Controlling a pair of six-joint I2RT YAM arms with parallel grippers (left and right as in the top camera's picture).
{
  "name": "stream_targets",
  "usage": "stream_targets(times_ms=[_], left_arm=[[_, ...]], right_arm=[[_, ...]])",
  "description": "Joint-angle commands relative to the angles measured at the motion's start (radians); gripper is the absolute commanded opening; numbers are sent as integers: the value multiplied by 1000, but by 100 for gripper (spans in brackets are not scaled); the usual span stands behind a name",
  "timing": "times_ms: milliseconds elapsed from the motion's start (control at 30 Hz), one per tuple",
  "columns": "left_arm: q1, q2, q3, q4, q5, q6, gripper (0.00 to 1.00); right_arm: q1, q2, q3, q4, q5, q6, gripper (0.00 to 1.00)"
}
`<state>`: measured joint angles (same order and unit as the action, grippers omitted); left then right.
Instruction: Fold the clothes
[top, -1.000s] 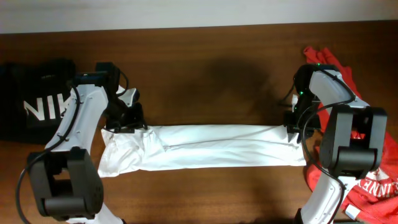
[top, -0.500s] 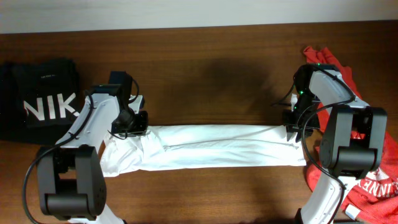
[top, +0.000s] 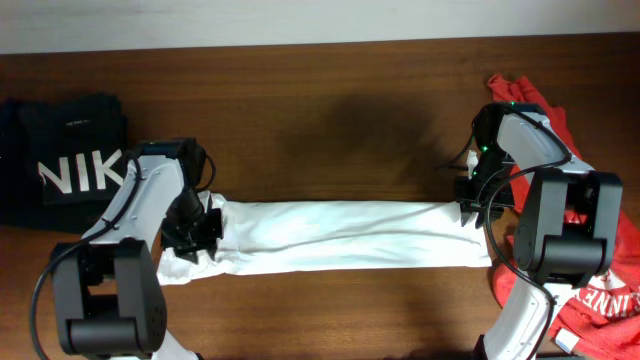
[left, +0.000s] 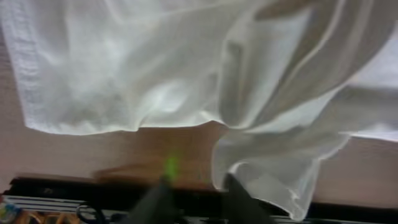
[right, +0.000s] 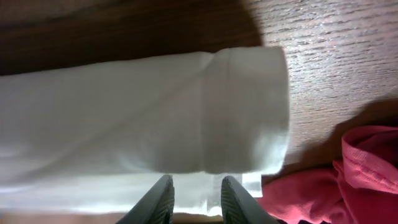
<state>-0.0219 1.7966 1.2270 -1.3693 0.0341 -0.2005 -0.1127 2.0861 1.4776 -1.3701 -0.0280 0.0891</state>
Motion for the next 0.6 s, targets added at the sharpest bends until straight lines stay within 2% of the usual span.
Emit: stream_targets(times_ms=[0, 67, 133, 167, 233, 433, 500, 567], left_arm=[[5, -35, 16, -1, 4, -8, 41], [5, -59, 45, 5, 8, -8, 46], [5, -80, 68, 76, 27, -8, 63], [5, -80, 68, 114, 39, -8, 66], [-6, -62, 67, 177, 59, -7, 64], [-83, 61, 63, 238, 47, -8, 59], [-87, 96, 63, 261, 20, -8, 54], [-87, 117, 63, 270, -39, -8, 43]], right_arm=[[-6, -15, -5, 2, -5, -7, 29], [-6, -15, -5, 3, -6, -7, 29], [-6, -15, -5, 6, -6, -7, 29], [-6, -15, -5, 6, -6, -7, 29], [-6, -15, -5, 6, -6, -7, 29], [-6, -15, -5, 6, -6, -7, 29], [-6, -15, -5, 6, -5, -7, 30], [-6, -15, -5, 6, -6, -7, 29]])
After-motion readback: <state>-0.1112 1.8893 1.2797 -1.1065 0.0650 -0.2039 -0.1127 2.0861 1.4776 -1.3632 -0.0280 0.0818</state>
